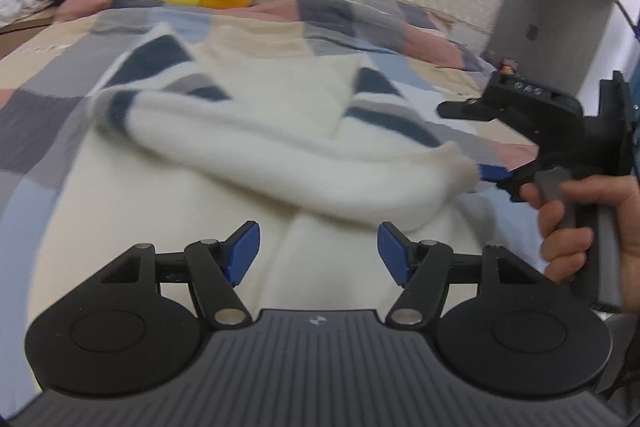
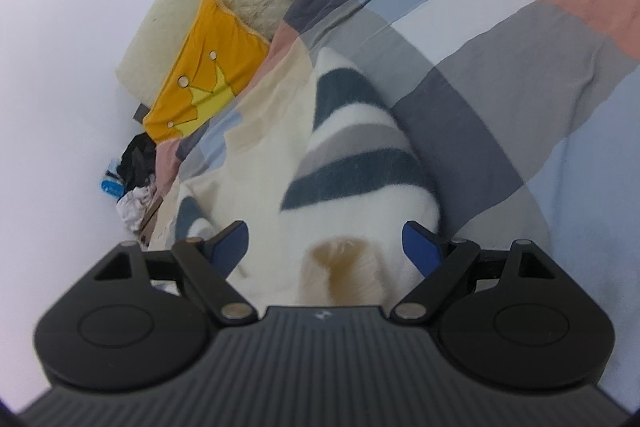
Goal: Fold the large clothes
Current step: 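Open the left gripper and release the sleeve on the sweater, then move the right gripper to the sweater's other side edge and close on it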
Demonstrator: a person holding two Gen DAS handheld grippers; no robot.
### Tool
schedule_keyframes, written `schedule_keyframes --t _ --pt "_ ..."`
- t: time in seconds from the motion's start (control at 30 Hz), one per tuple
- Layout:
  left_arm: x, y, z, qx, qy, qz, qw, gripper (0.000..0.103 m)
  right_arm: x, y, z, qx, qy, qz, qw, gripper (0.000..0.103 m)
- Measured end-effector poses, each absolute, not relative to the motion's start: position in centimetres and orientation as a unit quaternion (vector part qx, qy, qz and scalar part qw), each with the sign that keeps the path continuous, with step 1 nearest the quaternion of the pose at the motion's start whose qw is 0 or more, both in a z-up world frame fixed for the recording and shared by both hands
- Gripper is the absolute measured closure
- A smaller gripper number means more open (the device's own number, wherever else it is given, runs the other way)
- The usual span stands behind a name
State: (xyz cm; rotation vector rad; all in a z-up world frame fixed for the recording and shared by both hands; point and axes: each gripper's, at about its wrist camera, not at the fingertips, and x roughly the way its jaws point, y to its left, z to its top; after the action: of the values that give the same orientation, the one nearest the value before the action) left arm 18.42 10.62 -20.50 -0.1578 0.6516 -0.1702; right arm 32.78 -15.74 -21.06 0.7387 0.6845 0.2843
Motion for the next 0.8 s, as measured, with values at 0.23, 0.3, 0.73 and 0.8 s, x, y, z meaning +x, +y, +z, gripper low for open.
schedule_keyframes --t 0.23,0.3,0.73,0.8 --pt "18.1 13.2 -20.6 -0.123 0.313 -0.070 0.939 0.033 33.6 -14.2 -21.0 0.336 0.338 0.155 0.865 0.021" --pt "18.1 13.7 -20.4 -0.131 0.310 -0.071 0.939 0.033 34.2 -13.8 -21.0 0.330 0.340 0.153 0.867 0.021" --pt "18.6 15.3 -21.2 -0.168 0.320 -0.047 0.931 0.033 35.2 -12.3 -21.4 0.275 0.371 0.138 0.876 0.029" --pt "18.5 15.3 -21.3 -0.169 0.319 -0.042 0.932 0.033 35.1 -11.8 -21.2 0.256 0.372 0.142 0.881 0.033"
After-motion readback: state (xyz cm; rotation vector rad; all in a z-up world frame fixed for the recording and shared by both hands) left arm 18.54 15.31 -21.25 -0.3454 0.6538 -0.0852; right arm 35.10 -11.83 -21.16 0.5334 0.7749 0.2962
